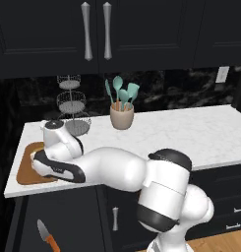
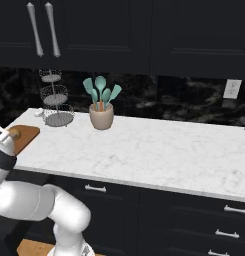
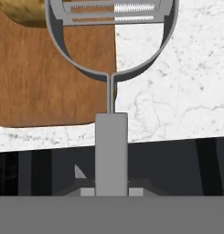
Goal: Place the appropriate cutting tool for cutting the potato skin on the cutting board.
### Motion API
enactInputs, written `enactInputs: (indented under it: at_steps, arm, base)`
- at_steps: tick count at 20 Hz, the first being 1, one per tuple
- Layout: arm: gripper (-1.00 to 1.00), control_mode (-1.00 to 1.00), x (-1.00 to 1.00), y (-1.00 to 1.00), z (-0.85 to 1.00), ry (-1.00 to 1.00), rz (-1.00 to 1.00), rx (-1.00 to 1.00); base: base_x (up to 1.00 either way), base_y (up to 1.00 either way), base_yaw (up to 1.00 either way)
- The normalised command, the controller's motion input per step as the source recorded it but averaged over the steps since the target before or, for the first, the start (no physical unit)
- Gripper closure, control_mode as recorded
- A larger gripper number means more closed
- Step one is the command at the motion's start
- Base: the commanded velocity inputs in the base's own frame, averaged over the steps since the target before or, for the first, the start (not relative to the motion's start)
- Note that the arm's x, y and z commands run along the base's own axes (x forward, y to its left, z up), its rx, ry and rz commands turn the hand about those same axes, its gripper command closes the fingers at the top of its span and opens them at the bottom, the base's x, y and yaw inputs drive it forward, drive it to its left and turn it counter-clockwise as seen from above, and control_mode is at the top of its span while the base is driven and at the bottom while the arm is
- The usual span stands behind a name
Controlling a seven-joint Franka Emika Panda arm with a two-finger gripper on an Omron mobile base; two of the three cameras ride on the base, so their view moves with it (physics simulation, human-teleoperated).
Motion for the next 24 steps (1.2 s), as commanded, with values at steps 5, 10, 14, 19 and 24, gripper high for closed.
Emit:
enactInputs:
  at_steps: [5,10,14,19,24]
  arm:
    - [1.00,-1.00,0.47,0.33,-0.18,0.00,-0.03,0.00]
    - [1.00,-1.00,0.40,0.28,-0.27,0.00,-0.01,0.00]
    - [1.00,-1.00,0.36,0.04,-0.30,0.00,0.00,0.00]
    - [1.00,-1.00,0.29,0.01,-0.32,0.00,0.00,0.00]
    - [1.00,-1.00,0.12,0.17,-0.57,0.03,0.00,0.00]
  base:
    - [0.00,0.00,0.00]
    - [0.00,0.00,0.00]
    - [0.00,0.00,0.00]
    - [0.00,0.00,0.00]
    - [0.00,0.00,0.00]
